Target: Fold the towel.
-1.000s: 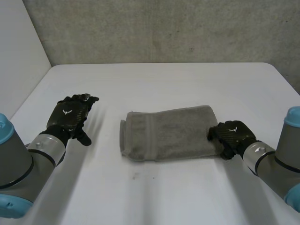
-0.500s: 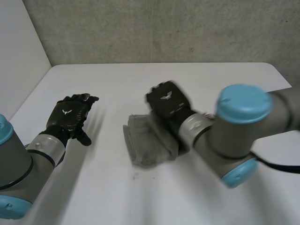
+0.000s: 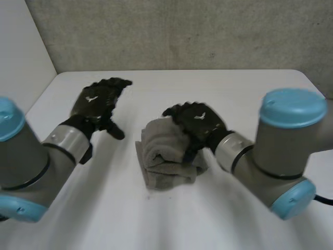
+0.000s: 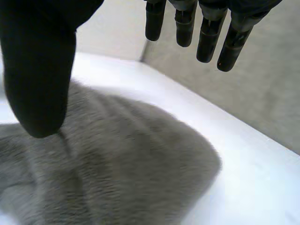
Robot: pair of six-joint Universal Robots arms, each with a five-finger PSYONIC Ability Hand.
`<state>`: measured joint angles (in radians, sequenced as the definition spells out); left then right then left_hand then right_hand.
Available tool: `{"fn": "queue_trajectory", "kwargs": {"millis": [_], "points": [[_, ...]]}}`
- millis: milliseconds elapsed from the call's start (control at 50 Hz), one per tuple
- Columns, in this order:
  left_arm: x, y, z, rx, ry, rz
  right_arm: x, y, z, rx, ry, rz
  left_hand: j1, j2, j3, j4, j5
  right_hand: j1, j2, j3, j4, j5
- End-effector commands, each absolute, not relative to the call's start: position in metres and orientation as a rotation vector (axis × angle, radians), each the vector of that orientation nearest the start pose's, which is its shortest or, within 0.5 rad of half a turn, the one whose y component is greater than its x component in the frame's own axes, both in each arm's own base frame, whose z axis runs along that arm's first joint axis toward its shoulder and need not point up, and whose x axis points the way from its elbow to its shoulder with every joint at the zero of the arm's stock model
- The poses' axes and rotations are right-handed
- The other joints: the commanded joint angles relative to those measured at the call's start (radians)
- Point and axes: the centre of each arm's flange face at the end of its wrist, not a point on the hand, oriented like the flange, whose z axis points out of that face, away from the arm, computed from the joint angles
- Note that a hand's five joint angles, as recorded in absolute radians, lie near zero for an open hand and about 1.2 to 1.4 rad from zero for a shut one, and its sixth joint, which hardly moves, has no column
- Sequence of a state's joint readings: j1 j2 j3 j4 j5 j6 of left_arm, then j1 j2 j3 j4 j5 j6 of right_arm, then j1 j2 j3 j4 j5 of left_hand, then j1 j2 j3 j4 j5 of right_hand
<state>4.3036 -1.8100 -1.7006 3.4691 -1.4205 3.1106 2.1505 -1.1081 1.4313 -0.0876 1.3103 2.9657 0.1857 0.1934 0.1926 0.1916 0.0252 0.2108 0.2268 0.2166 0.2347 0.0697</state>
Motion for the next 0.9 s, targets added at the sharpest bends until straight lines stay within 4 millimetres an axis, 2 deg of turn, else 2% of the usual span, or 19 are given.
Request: {"fn": "queue_trajectory", "kwargs": {"millis": [20, 120, 160, 200, 220, 320, 500, 600, 640, 660, 700, 720, 740, 760, 800, 820, 860, 880, 900], "points": [[-0.325, -0.255, 0.215, 0.740, 2.706, -2.354, 0.310, -0.264, 0.208, -0.737, 1.994, -1.607, 0.045, 0.038, 0.039, 0.040, 0.031, -0.036, -0.052, -0.042, -0.060, -0.070], [-0.347, -0.264, 0.193, 0.702, 2.781, -2.252, 0.304, -0.275, 0.201, -0.650, 2.029, -1.571, 0.045, 0.038, 0.039, 0.040, 0.031, -0.036, -0.052, -0.042, -0.060, -0.070], [-0.357, -0.267, 0.171, 0.702, 2.824, -2.150, 0.305, -0.280, 0.188, -0.643, 2.059, -1.544, 0.043, 0.035, 0.036, 0.037, 0.028, -0.036, -0.052, -0.042, -0.060, -0.070], [-0.359, -0.270, 0.161, 0.691, 2.836, -2.102, 0.306, -0.282, 0.183, -0.641, 2.073, -1.530, 0.043, 0.035, 0.036, 0.037, 0.028, -0.036, -0.052, -0.042, -0.060, -0.070], [-0.359, -0.270, 0.161, 0.691, 2.836, -2.101, 0.306, -0.282, 0.183, -0.641, 2.073, -1.530, 0.043, 0.035, 0.036, 0.037, 0.028, -0.036, -0.052, -0.042, -0.060, -0.070], [-0.350, -0.274, 0.128, 0.605, 2.849, -1.911, 0.311, -0.284, 0.161, -0.658, 2.121, -1.458, 0.037, 0.029, 0.030, 0.031, 0.023, -0.036, -0.052, -0.042, -0.060, -0.070], [-0.326, -0.257, 0.112, 0.565, 2.863, -1.722, 0.320, -0.286, 0.140, -0.709, 2.157, -1.398, 0.013, 0.005, 0.006, 0.007, -0.001, -0.036, -0.052, -0.042, -0.060, -0.070], [-0.320, -0.247, 0.125, 0.566, 2.858, -1.749, 0.322, -0.287, 0.136, -0.805, 2.171, -1.416, 0.007, 0.000, 0.000, 0.001, -0.007, -0.036, -0.052, -0.042, -0.060, -0.070], [-0.319, -0.242, 0.143, 0.564, 2.841, -1.806, 0.322, -0.288, 0.146, -0.845, 2.157, -1.453, -0.001, -0.009, -0.008, -0.007, -0.015, -0.036, -0.052, -0.042, -0.060, -0.070], [-0.319, -0.242, 0.143, 0.564, 2.841, -1.806, 0.322, -0.288, 0.146, -0.846, 2.157, -1.453, -0.002, -0.009, -0.008, -0.007, -0.016, -0.036, -0.052, -0.042, -0.060, -0.070], [-0.319, -0.236, 0.165, 0.561, 2.815, -1.890, 0.320, -0.287, 0.173, -0.845, 2.111, -1.524, -0.010, -0.018, -0.017, -0.016, -0.024, -0.036, -0.052, -0.042, -0.060, -0.070], [-0.319, -0.236, 0.165, 0.561, 2.815, -1.890, 0.320, -0.287, 0.173, -0.845, 2.110, -1.524, -0.010, -0.018, -0.017, -0.016, -0.024, -0.036, -0.052, -0.042, -0.060, -0.070], [-0.319, -0.233, 0.179, 0.557, 2.796, -1.944, 0.317, -0.287, 0.192, -0.834, 2.082, -1.575, -0.010, -0.018, -0.017, -0.016, -0.024, -0.036, -0.052, -0.042, -0.060, -0.070], [-0.319, -0.233, 0.179, 0.557, 2.796, -1.945, 0.317, -0.287, 0.192, -0.834, 2.082, -1.575, -0.010, -0.018, -0.017, -0.016, -0.024, -0.036, -0.052, -0.042, -0.060, -0.070], [-0.317, -0.229, 0.212, 0.534, 2.746, -2.077, 0.310, -0.284, 0.230, -0.807, 2.010, -1.685, -0.010, -0.018, -0.017, -0.016, -0.024, -0.036, -0.052, -0.042, -0.060, -0.070], [-0.317, -0.229, 0.212, 0.534, 2.746, -2.078, 0.310, -0.284, 0.231, -0.807, 2.010, -1.686, -0.010, -0.018, -0.017, -0.016, -0.024, -0.036, -0.052, -0.042, -0.060, -0.070], [-0.311, -0.229, 0.249, 0.486, 2.669, -2.228, 0.294, -0.285, 0.272, -0.745, 1.952, -1.829, -0.010, -0.018, -0.017, -0.016, -0.024, -0.036, -0.052, -0.042, -0.060, -0.070], [-0.311, -0.229, 0.249, 0.485, 2.669, -2.229, 0.294, -0.285, 0.272, -0.745, 1.951, -1.830, -0.010, -0.018, -0.017, -0.016, -0.024, -0.036, -0.052, -0.042, -0.060, -0.070], [-0.306, -0.230, 0.268, 0.450, 2.622, -2.303, 0.283, -0.285, 0.292, -0.701, 1.934, -1.915, -0.010, -0.018, -0.017, -0.016, -0.024, -0.036, -0.052, -0.042, -0.060, -0.070]]}}
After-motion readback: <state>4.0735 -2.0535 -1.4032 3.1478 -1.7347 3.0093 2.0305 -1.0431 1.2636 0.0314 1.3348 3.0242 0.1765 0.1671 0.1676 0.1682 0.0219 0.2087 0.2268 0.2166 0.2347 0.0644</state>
